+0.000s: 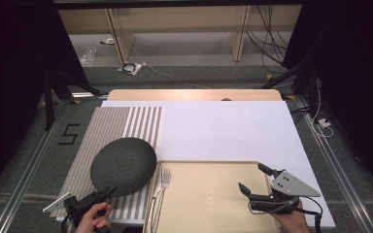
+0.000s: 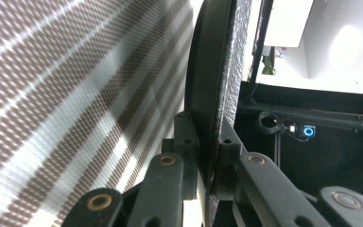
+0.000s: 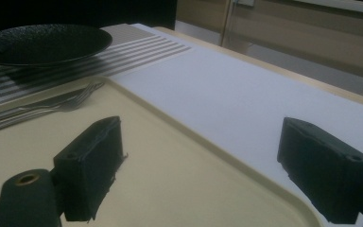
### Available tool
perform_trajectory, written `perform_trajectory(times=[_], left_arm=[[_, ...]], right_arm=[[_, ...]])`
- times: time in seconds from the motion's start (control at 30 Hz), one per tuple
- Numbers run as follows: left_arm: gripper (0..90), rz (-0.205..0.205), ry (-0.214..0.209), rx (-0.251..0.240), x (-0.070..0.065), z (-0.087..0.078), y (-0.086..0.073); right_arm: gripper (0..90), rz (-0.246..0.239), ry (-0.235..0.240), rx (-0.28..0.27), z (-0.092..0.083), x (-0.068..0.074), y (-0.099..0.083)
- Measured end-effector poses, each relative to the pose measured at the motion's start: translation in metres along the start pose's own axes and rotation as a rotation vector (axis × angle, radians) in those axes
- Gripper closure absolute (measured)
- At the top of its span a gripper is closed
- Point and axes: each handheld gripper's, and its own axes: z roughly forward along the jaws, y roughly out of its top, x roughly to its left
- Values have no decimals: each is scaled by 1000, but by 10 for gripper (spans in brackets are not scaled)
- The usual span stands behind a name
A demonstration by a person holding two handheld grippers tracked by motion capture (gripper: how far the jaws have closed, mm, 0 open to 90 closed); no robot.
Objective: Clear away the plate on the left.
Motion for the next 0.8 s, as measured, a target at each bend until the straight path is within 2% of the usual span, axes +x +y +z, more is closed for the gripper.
perform_trajectory(times=[0.13,0.23,0.8], left_arm=[[837,18,-17,19,-2,1,-3],[837,17,-25,33,-3,3,-6],[832,31,-42,93,-7,6,-15]], right_arm=[[160,1,0,1,0,0,0],[159,1,0,1,0,0,0],[160,-2,0,0,0,0,0]])
